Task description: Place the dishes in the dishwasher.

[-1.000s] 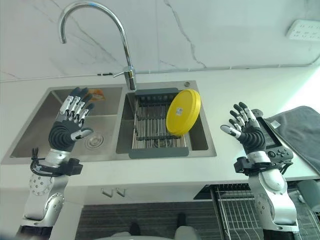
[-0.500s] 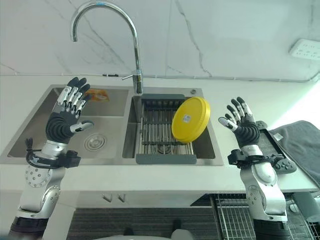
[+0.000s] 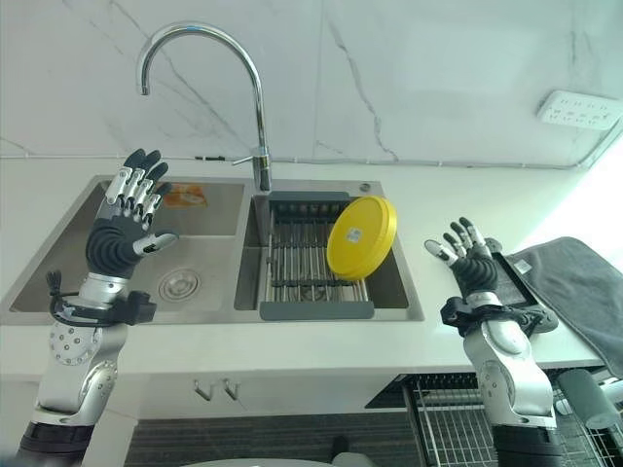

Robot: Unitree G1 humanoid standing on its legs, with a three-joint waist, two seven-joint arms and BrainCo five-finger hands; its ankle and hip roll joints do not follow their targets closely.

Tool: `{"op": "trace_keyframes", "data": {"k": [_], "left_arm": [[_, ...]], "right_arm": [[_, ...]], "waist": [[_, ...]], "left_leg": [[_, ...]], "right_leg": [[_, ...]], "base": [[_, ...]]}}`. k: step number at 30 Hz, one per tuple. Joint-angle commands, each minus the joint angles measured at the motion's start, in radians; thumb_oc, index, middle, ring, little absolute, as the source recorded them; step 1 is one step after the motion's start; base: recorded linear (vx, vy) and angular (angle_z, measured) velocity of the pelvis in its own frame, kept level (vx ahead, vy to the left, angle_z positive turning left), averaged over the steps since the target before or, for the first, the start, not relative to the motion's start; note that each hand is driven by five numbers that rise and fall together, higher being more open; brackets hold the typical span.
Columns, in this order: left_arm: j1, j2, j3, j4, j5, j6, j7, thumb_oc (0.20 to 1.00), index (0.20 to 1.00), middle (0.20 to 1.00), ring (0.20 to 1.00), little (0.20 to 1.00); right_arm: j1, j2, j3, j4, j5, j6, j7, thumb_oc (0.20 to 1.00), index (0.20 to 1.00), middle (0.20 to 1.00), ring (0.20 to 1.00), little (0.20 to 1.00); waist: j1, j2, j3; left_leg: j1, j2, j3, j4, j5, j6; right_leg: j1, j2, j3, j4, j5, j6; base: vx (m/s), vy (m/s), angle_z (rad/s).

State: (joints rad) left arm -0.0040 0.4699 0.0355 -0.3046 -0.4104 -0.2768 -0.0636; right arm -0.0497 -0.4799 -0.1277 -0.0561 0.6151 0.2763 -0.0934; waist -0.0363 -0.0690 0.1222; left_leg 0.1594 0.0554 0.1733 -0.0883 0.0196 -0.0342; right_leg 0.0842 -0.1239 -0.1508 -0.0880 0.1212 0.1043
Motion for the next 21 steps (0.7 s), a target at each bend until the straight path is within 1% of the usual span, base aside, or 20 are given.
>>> {"op": "trace_keyframes", "data": {"k": [1, 3, 4, 6, 7, 8, 11, 12, 20, 21], "left_arm": [[-0.061, 0.033, -0.022, 0.014, 0.040, -0.037, 0.008, 1.000, 1.000, 1.000, 1.000, 1.000], [-0.064, 0.036, -0.029, 0.019, 0.042, -0.031, 0.011, 1.000, 1.000, 1.000, 1.000, 1.000], [-0.067, 0.038, -0.034, 0.023, 0.042, -0.027, 0.011, 1.000, 1.000, 1.000, 1.000, 1.000], [-0.068, 0.041, -0.036, 0.034, 0.040, -0.031, 0.006, 1.000, 1.000, 1.000, 1.000, 1.000], [-0.066, 0.042, -0.038, 0.034, 0.039, -0.030, 0.005, 1.000, 1.000, 1.000, 1.000, 1.000], [-0.066, 0.040, -0.042, 0.037, 0.043, -0.027, 0.007, 1.000, 1.000, 1.000, 1.000, 1.000], [-0.068, 0.043, -0.050, 0.043, 0.047, -0.019, 0.009, 1.000, 1.000, 1.000, 1.000, 1.000], [-0.067, 0.043, -0.051, 0.044, 0.048, -0.016, 0.008, 1.000, 1.000, 1.000, 1.000, 1.000], [-0.070, 0.046, -0.058, 0.054, 0.047, -0.008, 0.004, 1.000, 1.000, 1.000, 1.000, 1.000], [-0.071, 0.046, -0.060, 0.055, 0.047, -0.006, 0.005, 1.000, 1.000, 1.000, 1.000, 1.000]], "right_arm": [[-0.101, -0.049, -0.025, 0.004, 0.059, -0.006, 0.020, 1.000, 1.000, 1.000, 1.000, 1.000], [-0.113, -0.053, -0.012, 0.018, 0.110, 0.021, 0.046, 1.000, 1.000, 1.000, 1.000, 1.000], [-0.119, -0.051, -0.004, 0.031, 0.125, 0.027, 0.053, 1.000, 1.000, 1.000, 1.000, 1.000], [-0.131, -0.051, 0.008, 0.055, 0.149, 0.032, 0.063, 1.000, 1.000, 1.000, 1.000, 1.000], [-0.135, -0.053, 0.012, 0.066, 0.153, 0.034, 0.068, 1.000, 1.000, 1.000, 1.000, 1.000], [-0.142, -0.051, 0.020, 0.078, 0.155, 0.029, 0.070, 1.000, 1.000, 1.000, 1.000, 1.000], [-0.155, -0.056, 0.027, 0.091, 0.159, 0.029, 0.066, 1.000, 1.000, 1.000, 1.000, 1.000], [-0.157, -0.057, 0.027, 0.096, 0.159, 0.031, 0.070, 1.000, 1.000, 1.000, 1.000, 1.000], [-0.185, -0.066, 0.039, 0.114, 0.177, 0.039, 0.073, 1.000, 1.000, 1.000, 1.000, 1.000], [-0.187, -0.066, 0.041, 0.117, 0.181, 0.040, 0.070, 1.000, 1.000, 1.000, 1.000, 1.000]], "waist": [[0.023, 0.018, -0.017], [0.028, 0.017, -0.016], [0.031, 0.018, -0.019], [0.037, 0.016, -0.019], [0.039, 0.017, -0.021], [0.042, 0.017, -0.020], [0.047, 0.017, -0.021], [0.047, 0.018, -0.024], [0.057, 0.019, -0.019], [0.058, 0.020, -0.021]], "left_leg": [[0.006, 0.022, -0.025, 0.001, -0.065, -0.003], [0.002, 0.021, -0.026, 0.001, -0.054, -0.003], [0.005, 0.022, -0.028, 0.001, -0.064, -0.005], [0.002, 0.022, -0.029, 0.001, -0.053, -0.005], [0.006, 0.023, -0.032, 0.001, -0.063, -0.007], [0.001, 0.022, -0.031, 0.001, -0.052, -0.006], [0.001, 0.023, -0.031, 0.001, -0.051, -0.007], [0.005, 0.024, -0.033, 0.001, -0.062, -0.008], [0.002, 0.023, -0.035, 0.001, -0.050, -0.008], [0.007, 0.024, -0.037, 0.001, -0.060, -0.009]], "right_leg": [[0.061, 0.009, -0.052, 0.001, -0.078, 0.031], [0.059, 0.010, -0.056, 0.001, -0.071, 0.027], [0.064, 0.011, -0.058, 0.001, -0.081, 0.029], [0.063, 0.012, -0.063, 0.001, -0.075, 0.025], [0.068, 0.014, -0.064, 0.001, -0.085, 0.026], [0.064, 0.013, -0.066, 0.001, -0.077, 0.023], [0.066, 0.013, -0.070, 0.001, -0.078, 0.023], [0.071, 0.015, -0.069, 0.001, -0.088, 0.024], [0.072, 0.015, -0.072, 0.001, -0.083, 0.020], [0.077, 0.016, -0.072, 0.001, -0.092, 0.022]], "base": [[0.00, 0.000, 0.00], [-0.02, -0.008, 0.00], [0.03, -0.014, 0.01], [0.00, -0.007, 0.02], [-0.04, -0.014, 0.03], [0.00, 0.000, 0.00], [-0.01, -0.003, 0.00], [0.03, -0.006, -0.01], [-0.01, -0.001, 0.01], [0.03, -0.004, 0.05]]}}
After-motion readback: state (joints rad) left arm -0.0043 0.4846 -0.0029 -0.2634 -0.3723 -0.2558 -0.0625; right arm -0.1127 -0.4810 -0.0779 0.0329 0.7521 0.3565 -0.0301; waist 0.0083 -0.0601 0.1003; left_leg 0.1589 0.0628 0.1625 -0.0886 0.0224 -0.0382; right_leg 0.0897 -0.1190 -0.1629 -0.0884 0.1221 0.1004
